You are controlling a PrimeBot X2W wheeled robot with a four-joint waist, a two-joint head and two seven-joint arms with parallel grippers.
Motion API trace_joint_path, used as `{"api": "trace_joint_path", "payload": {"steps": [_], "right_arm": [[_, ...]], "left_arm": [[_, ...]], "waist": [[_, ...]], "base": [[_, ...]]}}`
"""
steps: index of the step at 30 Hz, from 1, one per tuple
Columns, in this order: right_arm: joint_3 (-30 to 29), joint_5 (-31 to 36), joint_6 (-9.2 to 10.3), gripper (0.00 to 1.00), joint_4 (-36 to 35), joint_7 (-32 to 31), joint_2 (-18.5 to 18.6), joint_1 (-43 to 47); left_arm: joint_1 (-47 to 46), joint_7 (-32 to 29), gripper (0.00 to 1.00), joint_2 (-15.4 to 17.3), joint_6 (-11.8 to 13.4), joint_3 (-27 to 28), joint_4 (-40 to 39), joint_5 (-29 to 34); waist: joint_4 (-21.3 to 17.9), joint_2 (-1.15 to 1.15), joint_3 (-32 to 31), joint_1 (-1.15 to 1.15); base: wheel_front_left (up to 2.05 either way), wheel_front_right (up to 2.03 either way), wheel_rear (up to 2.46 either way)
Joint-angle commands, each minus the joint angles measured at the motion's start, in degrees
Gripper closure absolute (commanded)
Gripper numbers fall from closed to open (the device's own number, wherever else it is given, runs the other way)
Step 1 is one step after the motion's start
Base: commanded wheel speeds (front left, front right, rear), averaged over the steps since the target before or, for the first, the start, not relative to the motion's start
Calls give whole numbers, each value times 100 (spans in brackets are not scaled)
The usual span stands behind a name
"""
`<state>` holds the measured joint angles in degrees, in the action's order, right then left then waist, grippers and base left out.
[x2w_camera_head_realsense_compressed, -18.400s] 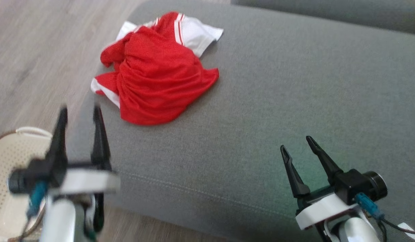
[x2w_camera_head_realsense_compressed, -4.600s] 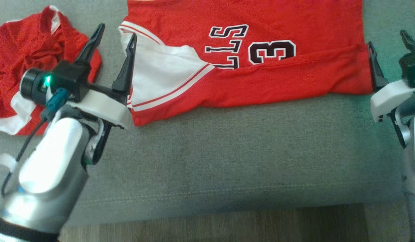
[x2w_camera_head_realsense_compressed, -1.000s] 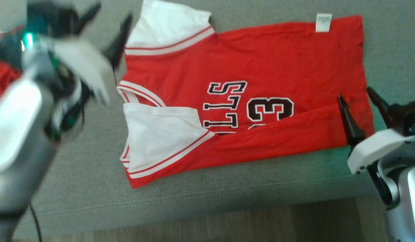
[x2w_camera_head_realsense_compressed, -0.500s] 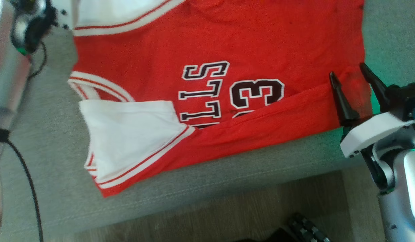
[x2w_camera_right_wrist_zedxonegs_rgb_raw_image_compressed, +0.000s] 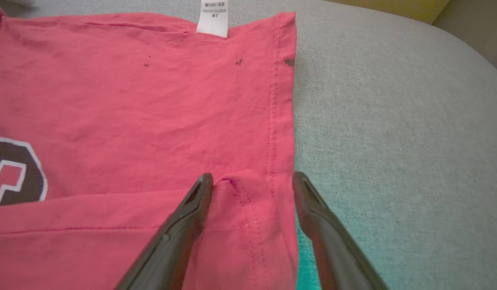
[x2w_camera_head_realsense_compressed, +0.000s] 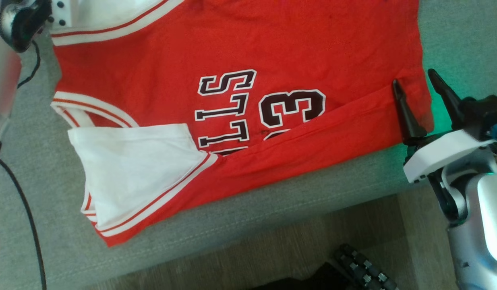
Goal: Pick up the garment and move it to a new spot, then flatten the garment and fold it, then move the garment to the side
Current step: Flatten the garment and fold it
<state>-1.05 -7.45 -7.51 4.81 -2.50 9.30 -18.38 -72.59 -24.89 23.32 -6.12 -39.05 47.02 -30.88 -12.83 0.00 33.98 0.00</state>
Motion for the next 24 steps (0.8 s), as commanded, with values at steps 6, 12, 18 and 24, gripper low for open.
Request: {"api": "trace_joint_path", "payload": {"steps": [6,12,18,24], "right_arm": [[185,34,2,0,-76,73,39,-162],[194,-70,2,0,-31,12,60,-324],[-100,-95,2,0,375,-319,-171,-1059],[-191,247,2,0,1239,-1001,-312,-2196]], "left_arm": [[-417,-37,64,253,-64,40,44,-16],[-423,-20,100,297,-109,-30,82,-174],[-423,511,100,423,-127,-140,-41,-163],[-354,873,100,488,-133,-246,-187,-261]], "waist": [[-108,0,-6,0],[-200,0,-20,0],[-185,0,-195,0],[-46,0,-378,0]], "base": [[0,0,0],[0,0,0],[0,0,0],[0,0,0]]}}
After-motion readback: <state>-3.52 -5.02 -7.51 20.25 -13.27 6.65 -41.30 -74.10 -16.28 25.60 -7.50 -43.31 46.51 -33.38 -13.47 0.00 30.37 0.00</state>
